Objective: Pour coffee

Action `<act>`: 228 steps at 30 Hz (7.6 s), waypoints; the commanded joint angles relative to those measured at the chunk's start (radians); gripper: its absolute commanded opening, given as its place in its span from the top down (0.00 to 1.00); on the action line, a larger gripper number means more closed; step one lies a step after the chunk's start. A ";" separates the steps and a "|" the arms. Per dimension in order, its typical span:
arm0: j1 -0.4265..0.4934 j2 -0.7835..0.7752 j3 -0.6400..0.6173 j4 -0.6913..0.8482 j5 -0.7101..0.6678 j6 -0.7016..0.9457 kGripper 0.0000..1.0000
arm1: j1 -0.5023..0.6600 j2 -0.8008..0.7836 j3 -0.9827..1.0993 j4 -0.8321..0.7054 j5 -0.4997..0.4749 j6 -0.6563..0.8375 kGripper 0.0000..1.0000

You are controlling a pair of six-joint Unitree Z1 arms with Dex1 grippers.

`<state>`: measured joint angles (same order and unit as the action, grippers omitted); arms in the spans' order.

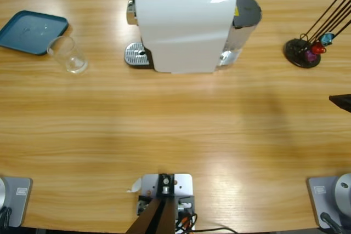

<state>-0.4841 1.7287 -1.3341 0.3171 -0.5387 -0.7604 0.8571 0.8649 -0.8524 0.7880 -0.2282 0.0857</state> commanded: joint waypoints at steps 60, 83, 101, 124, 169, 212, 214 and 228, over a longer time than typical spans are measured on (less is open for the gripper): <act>-0.439 -0.819 0.670 0.106 0.577 0.790 0.00 | -0.720 0.553 0.404 -0.947 0.056 0.052 0.37; -0.437 -0.793 0.671 0.094 0.577 0.774 0.01 | -0.767 0.592 0.414 -1.036 0.100 -0.003 0.75; -0.436 -0.800 0.678 0.094 0.579 0.771 0.01 | -0.773 0.592 0.427 -1.063 0.098 -0.008 1.00; -0.436 -0.822 0.712 0.084 0.579 0.756 0.01 | -0.773 0.427 0.345 -0.940 0.081 -0.015 1.00; -0.436 -0.870 0.710 0.080 0.568 0.754 0.01 | 0.012 0.648 -0.472 -0.369 0.504 -0.628 1.00; -0.436 -0.874 0.734 0.083 0.569 0.750 0.01 | -0.202 0.974 -0.588 -0.510 0.620 -0.764 1.00; -0.436 -0.874 0.736 0.083 0.569 0.750 0.01 | -0.198 0.980 -0.586 -0.510 0.621 -0.767 1.00; -0.436 -0.880 0.737 0.083 0.571 0.750 0.01 | -0.197 0.985 -0.553 -0.506 0.598 -0.767 1.00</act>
<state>-0.9243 0.8741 -0.6336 0.4020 0.0263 -0.0024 0.6708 1.8068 -1.4466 0.2849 0.3780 -0.6694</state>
